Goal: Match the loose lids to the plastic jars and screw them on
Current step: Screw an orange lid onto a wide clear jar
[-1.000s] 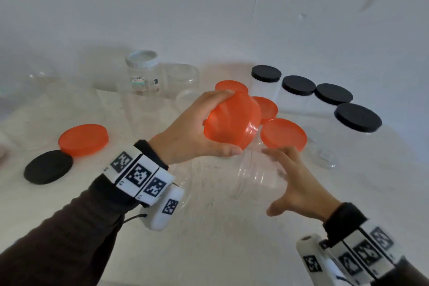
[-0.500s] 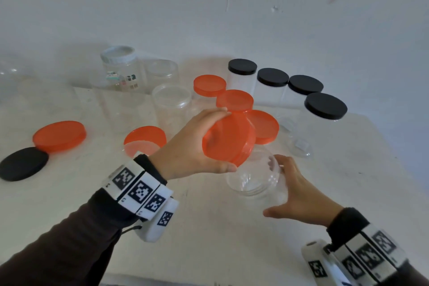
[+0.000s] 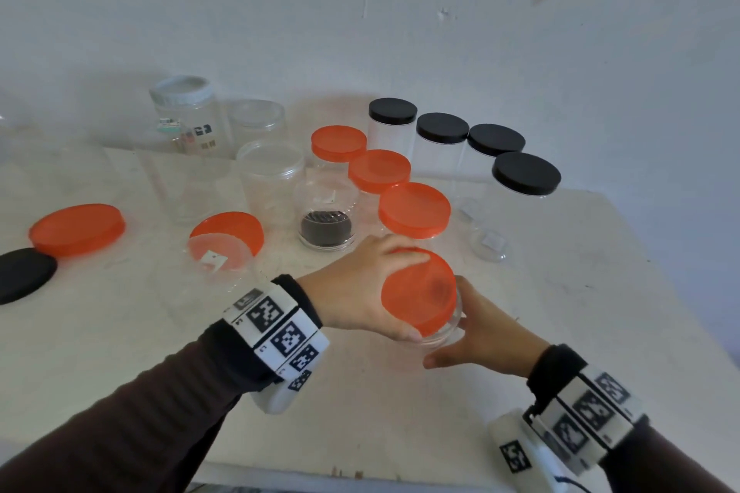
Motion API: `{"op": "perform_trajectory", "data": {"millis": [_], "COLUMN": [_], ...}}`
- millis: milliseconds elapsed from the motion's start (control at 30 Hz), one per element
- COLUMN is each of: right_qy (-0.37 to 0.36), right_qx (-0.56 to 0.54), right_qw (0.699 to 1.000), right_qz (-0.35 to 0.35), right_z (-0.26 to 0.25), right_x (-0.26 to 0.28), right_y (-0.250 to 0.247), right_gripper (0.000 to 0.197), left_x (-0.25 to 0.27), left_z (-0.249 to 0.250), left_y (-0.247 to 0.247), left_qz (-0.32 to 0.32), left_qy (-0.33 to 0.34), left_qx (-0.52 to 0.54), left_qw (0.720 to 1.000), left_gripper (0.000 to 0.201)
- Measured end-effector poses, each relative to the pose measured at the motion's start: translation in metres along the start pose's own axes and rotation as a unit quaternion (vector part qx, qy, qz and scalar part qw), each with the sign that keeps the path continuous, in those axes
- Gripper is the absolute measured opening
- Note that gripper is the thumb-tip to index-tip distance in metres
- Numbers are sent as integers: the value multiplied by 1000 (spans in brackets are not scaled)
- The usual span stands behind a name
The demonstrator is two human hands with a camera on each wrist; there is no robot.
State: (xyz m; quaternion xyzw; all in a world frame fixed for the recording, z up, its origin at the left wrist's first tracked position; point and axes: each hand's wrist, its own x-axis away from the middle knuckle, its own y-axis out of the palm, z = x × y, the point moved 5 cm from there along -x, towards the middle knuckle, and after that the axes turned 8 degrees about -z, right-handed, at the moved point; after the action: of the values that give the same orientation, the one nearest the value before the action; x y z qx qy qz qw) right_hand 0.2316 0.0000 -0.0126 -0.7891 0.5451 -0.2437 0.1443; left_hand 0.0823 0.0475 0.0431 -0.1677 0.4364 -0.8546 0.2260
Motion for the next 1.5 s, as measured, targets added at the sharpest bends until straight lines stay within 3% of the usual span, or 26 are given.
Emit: {"op": "perform_trajectory", "data": {"millis": [167,367,500,600,733,900,1067,1233,1367,1500], "right_qy": [0,4,9,-20,-70,-29,-27,-24,-27,15], "right_qx": [-34,-24,-10,73,246,413,451,458,454,500], "right_qw": [999,999,999,996,962,893,868,856,865,857], "right_qz": [-9,-28,-51,-35,-98,-178,-204,-239,-213,-121], "right_z": [0,2,-10,-36,-73,-86,-95,-95,-96,-97], "right_x": [-3,-3,2,7,5,-9,-18,-22,-22,-20], "right_y": [1,1,-14,-29,-23,-8,-4,-5,-6,-2], "right_gripper": [99,99,114,115,105,99,99,102,96,91], "left_x": [-11,-14,-6,2,4,2,0,-2,-2,0], "left_z": [10,9,-3,-24,-40,-48,-56,-56,-54,-54], "left_y": [6,8,11,20,30,36,39,38,38,38], "left_qz": [-36,-56,-47,-53,-42,-39,-32,-33,-25,-24], "left_qy": [-1,-3,-17,-55,-58,-56,-64,-58,-58,-69], "left_qx": [-82,-83,46,156,258,292,290,280,287,287], "left_qw": [996,995,998,985,964,954,954,958,956,955], "left_gripper": [91,96,118,126,121,109,93,99,105,106]}}
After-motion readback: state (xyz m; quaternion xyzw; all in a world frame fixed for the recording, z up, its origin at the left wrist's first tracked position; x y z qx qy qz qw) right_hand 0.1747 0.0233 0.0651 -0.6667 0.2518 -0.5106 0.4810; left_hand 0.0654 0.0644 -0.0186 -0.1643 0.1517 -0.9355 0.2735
